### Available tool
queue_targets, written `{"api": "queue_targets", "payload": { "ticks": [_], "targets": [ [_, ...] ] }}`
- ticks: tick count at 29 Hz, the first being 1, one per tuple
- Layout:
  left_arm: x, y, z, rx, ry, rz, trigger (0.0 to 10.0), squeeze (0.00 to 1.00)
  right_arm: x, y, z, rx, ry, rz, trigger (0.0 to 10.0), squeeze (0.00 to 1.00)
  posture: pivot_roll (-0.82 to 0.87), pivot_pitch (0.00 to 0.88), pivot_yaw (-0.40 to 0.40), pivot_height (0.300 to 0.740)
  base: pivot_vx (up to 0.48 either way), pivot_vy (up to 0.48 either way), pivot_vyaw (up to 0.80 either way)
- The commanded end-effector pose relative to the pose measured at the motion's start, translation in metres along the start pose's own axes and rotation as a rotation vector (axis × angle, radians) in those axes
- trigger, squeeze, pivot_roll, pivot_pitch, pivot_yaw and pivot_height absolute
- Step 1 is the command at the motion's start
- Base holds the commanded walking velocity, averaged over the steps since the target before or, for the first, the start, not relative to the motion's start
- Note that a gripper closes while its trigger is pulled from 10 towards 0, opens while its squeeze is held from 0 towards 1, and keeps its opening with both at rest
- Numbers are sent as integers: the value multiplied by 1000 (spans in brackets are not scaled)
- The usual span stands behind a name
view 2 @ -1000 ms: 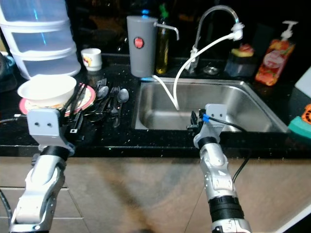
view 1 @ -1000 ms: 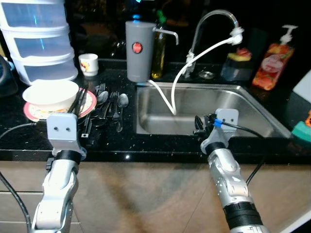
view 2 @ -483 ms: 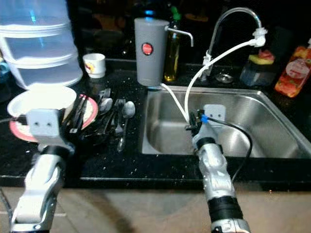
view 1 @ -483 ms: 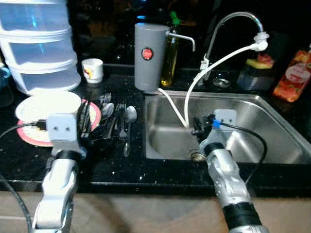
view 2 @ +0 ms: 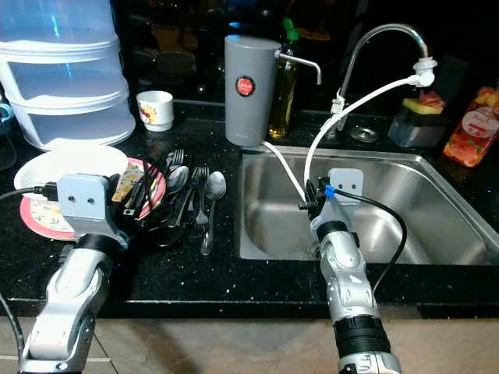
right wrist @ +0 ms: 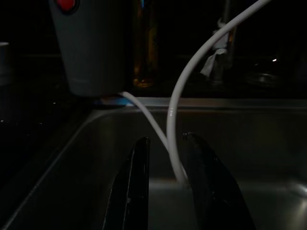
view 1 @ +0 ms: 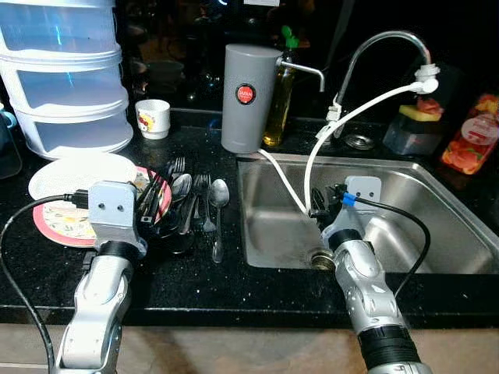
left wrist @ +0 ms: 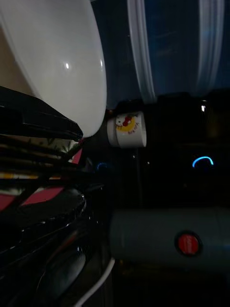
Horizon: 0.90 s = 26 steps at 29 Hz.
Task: Kitchen organization
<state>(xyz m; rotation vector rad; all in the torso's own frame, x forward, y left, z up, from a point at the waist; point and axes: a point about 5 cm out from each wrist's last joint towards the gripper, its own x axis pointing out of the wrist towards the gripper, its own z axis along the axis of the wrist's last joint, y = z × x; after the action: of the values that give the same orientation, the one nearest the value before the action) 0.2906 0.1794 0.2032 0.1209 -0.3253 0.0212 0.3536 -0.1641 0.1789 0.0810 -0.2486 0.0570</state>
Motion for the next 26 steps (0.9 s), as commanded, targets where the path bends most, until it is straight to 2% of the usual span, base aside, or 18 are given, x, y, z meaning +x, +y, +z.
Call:
{"api": "queue_targets", "payload": {
  "ticks": [1, 12, 16, 18, 19, 26],
  "targets": [
    [-2, -4, -2, 11, 16, -13, 10000, 0, -2, -5, -4, 8, 22, -20, 10000, 0, 29, 15, -61, 740, 0, 0, 0],
    [-2, -5, -3, 16, 24, -9, 10000, 0, -2, -5, -3, 5, 23, -17, 10000, 0, 25, 19, -63, 740, 0, 0, 0],
    [-2, -4, -3, 43, 26, -1, 10000, 0, -1, -5, -2, 3, 23, -15, 10000, 0, 24, 21, -64, 740, 0, -460, 0],
    [-2, -4, -4, 29, 27, 1, 10000, 0, -1, -5, -2, 2, 23, -14, 10000, 0, 23, 21, -65, 740, 0, -480, 0],
    [-3, -3, -3, -23, 31, 18, 10000, 0, -1, -6, -2, 1, 24, -13, 10000, 0, 23, 21, -65, 740, 0, 0, 0],
    [-4, -3, -1, -38, 29, 14, 10000, 0, -1, -6, -2, -1, 26, -10, 10000, 0, 21, 24, -69, 740, 0, 0, 0]
  ]
}}
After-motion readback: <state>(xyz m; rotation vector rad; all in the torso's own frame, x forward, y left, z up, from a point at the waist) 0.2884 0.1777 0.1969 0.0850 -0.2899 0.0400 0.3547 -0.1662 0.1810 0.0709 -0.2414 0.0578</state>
